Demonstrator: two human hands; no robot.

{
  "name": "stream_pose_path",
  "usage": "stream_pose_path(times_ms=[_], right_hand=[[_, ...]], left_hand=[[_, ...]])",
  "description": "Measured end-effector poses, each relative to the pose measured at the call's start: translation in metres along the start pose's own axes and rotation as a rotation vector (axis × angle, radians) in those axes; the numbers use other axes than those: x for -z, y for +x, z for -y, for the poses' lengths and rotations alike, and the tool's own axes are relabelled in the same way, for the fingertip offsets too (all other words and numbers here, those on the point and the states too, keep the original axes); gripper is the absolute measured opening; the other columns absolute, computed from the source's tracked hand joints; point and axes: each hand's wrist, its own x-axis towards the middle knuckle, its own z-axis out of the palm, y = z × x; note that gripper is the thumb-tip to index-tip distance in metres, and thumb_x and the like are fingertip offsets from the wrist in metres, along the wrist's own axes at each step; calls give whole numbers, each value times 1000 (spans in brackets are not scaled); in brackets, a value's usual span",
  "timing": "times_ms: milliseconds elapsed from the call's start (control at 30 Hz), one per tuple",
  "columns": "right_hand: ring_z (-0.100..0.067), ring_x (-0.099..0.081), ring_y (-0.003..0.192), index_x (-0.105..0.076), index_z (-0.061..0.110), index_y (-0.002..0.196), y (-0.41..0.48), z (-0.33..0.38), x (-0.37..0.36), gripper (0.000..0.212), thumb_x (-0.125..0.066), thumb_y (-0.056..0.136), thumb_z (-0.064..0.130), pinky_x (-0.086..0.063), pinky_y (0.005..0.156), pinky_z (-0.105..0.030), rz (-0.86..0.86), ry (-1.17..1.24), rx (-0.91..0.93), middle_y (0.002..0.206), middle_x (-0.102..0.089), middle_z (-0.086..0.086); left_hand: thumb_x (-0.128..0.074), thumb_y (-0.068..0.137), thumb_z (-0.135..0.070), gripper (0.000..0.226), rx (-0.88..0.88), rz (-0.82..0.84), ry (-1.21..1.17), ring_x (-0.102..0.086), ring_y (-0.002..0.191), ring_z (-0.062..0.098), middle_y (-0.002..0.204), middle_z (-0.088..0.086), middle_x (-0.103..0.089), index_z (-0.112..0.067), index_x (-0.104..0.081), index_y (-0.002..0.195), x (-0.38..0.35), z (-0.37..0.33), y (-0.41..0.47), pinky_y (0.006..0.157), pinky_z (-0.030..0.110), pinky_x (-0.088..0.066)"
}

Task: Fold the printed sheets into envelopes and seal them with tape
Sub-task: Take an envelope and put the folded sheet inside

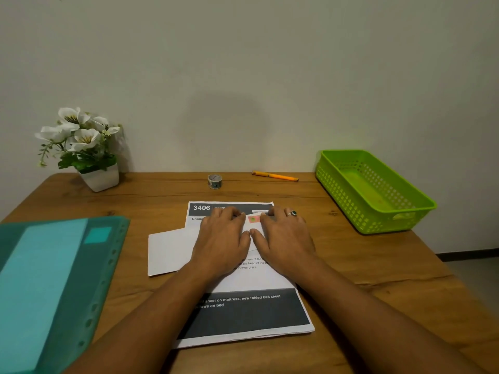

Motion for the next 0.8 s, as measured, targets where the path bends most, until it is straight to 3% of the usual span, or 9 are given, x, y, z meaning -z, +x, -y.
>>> stream_pose_path(times_ms=[133,367,600,800], right_hand=[[-21,-51,127,-67,22,132,-2,-3,4,44,-40,106,46,-47,100,-40,-36,68,111,146,-54,-4],[-25,-46,131,-44,28,154,5,-3,-5,54,-30,104,44,-40,103,-45,5,81,140,151,-47,-7],[-19,-47,124,-61,32,139,-1,-9,0,40,-42,103,32,-39,103,-42,0,189,194,142,-52,-2],[-20,-43,132,-57,36,143,-3,-7,-2,43,-42,103,34,-40,107,-43,-11,220,136,149,-48,-2]], left_hand=[[-42,104,-41,49,-5,7,-9,-39,133,17,148,-3,-48,-20,-51,147,1,1,0,109,40,-36],[-42,104,-40,48,-4,10,-18,-39,133,17,147,-3,-48,-21,-51,147,1,0,0,110,40,-35],[-42,103,-40,48,-2,9,-26,-39,132,16,147,-3,-48,-22,-52,147,2,0,0,109,38,-34],[-42,104,-41,50,5,11,-22,-37,133,16,148,-3,-47,-23,-49,149,1,0,0,110,38,-34]])
